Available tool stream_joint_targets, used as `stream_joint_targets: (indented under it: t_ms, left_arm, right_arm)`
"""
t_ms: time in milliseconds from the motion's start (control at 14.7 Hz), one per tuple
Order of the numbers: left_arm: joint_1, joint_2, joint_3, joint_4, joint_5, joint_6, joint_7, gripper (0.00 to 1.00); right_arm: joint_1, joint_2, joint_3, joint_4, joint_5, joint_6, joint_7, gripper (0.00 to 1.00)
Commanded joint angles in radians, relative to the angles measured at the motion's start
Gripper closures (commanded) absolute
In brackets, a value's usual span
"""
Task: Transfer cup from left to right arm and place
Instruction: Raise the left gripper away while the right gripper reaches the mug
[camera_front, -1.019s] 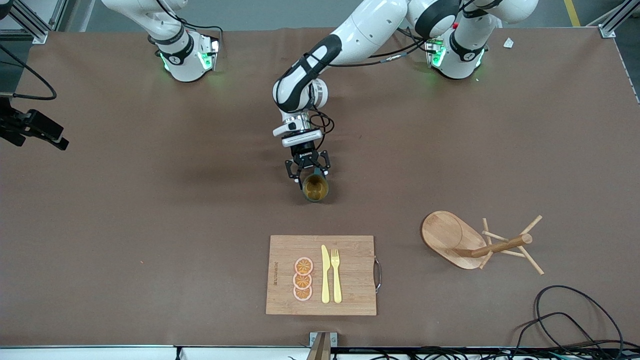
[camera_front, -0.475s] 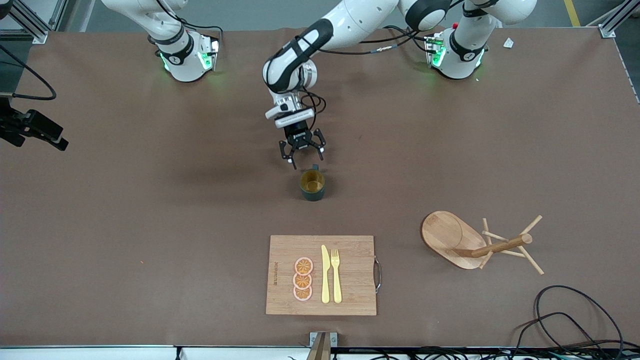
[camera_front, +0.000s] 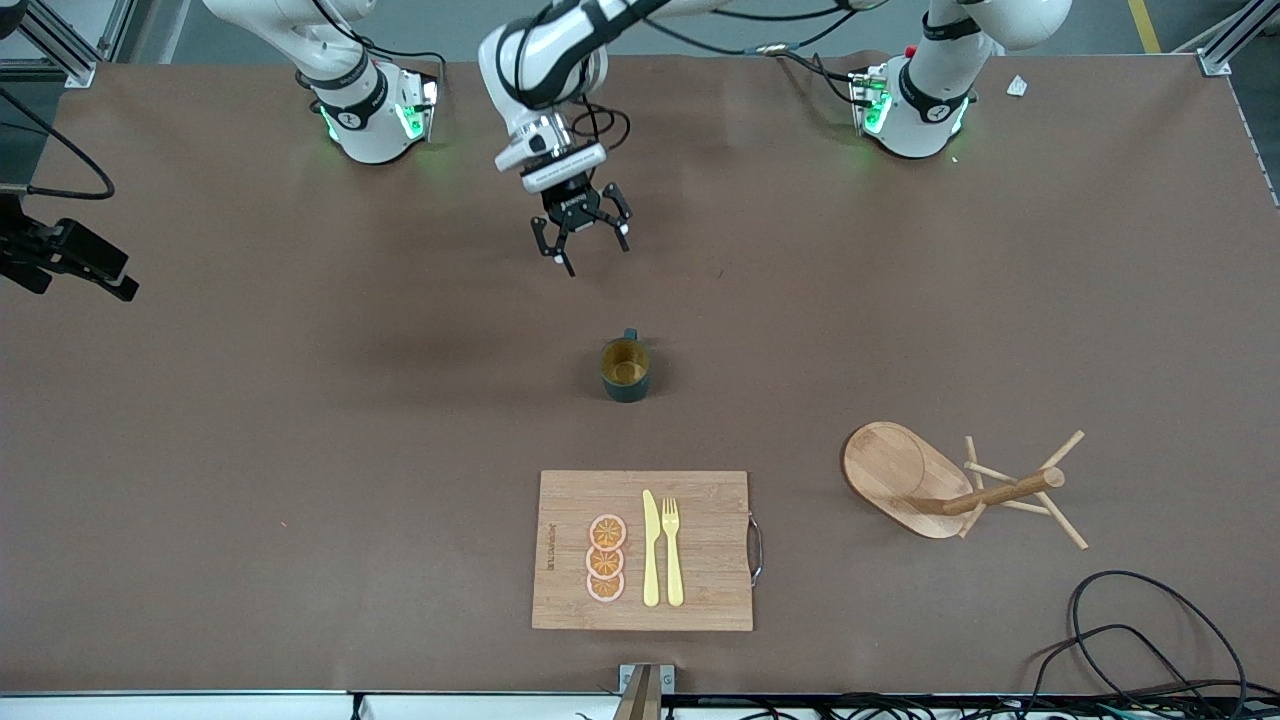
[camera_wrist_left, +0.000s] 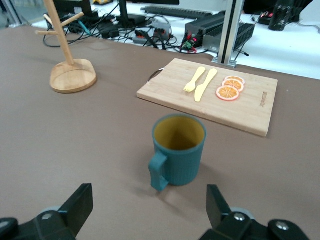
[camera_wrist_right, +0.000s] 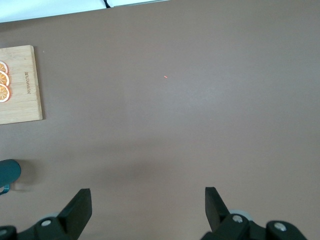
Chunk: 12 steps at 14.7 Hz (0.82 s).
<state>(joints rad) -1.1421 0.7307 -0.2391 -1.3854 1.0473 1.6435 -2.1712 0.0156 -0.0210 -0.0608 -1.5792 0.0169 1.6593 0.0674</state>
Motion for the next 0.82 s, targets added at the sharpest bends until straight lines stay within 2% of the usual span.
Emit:
stream_joint_targets:
  t_ms: [0, 272, 475, 747]
  left_arm:
    - [0.092, -0.134, 0.001, -0.03, -0.116, 0.015, 0.102, 0.0]
    - [0.254, -0.2, -0.002, 0.04, -0.22, 0.044, 0.27, 0.0]
    - [0.399, -0.257, -0.003, 0.051, -0.343, 0.091, 0.416, 0.0]
    - [0.531, -0.269, -0.006, 0.066, -0.485, 0.163, 0.519, 0.0]
  right_arm:
    - [-0.002, -0.007, 0.006, -0.001, 0.0, -0.004, -0.04, 0.0]
    - [0.019, 0.022, 0.006, -0.013, 0.011, -0.01, -0.044, 0.0]
    - [0.107, 0.068, 0.007, -0.013, 0.009, -0.009, 0.141, 0.0]
    - [0.239, 0.148, 0.007, 0.002, 0.038, 0.013, 0.374, 0.0]
